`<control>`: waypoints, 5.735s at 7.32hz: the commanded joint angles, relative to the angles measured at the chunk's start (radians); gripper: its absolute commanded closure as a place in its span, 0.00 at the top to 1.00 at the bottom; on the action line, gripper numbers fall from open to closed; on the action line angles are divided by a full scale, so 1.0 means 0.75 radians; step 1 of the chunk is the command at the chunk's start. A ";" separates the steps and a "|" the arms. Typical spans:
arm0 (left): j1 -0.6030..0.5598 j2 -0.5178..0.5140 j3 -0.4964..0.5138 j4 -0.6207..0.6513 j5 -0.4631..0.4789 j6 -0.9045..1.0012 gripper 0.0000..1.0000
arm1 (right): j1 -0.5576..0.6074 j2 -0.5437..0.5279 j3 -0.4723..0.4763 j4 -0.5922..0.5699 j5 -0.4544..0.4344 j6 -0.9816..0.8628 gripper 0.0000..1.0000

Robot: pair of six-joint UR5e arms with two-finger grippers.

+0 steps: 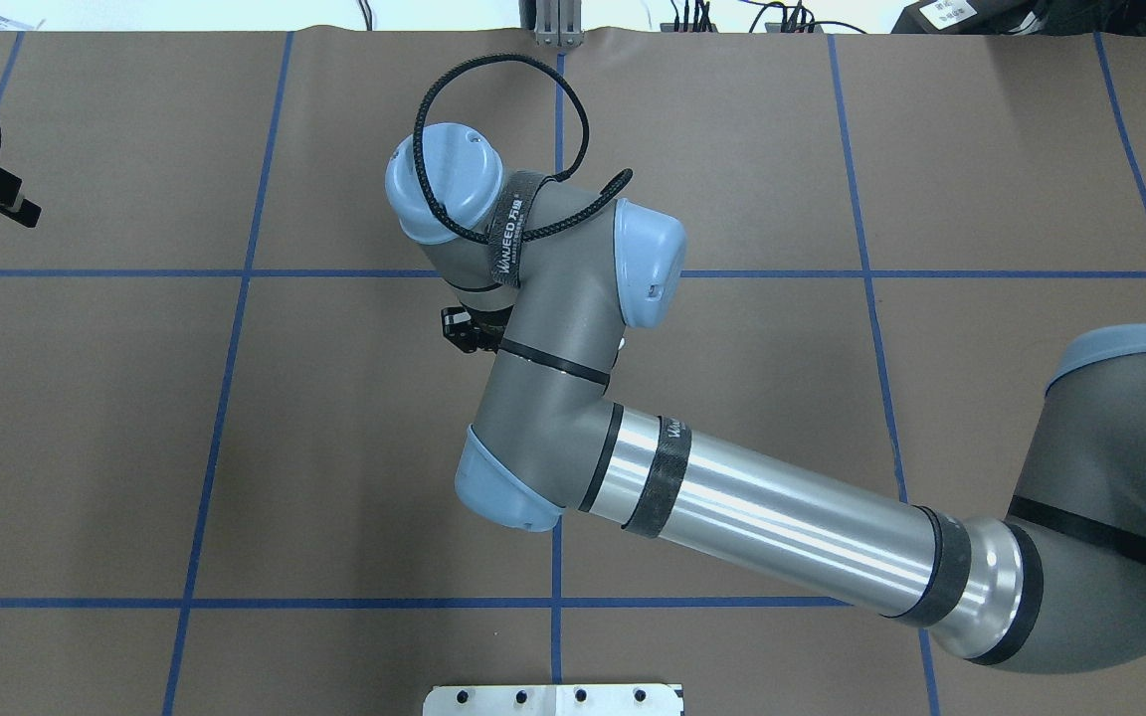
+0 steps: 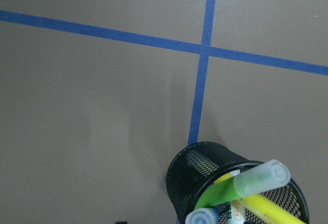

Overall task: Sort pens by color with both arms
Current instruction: 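Position the right gripper above the pens in the cup, then adjust the right gripper over the cup and lower toward the blue marker, then grasp the blue marker with the right gripper and lift it out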

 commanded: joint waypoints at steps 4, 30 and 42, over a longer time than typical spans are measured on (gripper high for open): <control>0.001 0.000 0.000 0.000 0.000 0.001 1.00 | 0.007 0.001 -0.001 0.000 0.001 -0.035 0.67; 0.001 0.000 0.000 0.004 0.000 0.001 1.00 | 0.060 0.020 0.113 -0.182 0.023 -0.086 0.10; 0.003 0.000 0.000 0.004 0.000 -0.001 1.00 | 0.358 -0.007 0.361 -0.260 0.152 -0.154 0.00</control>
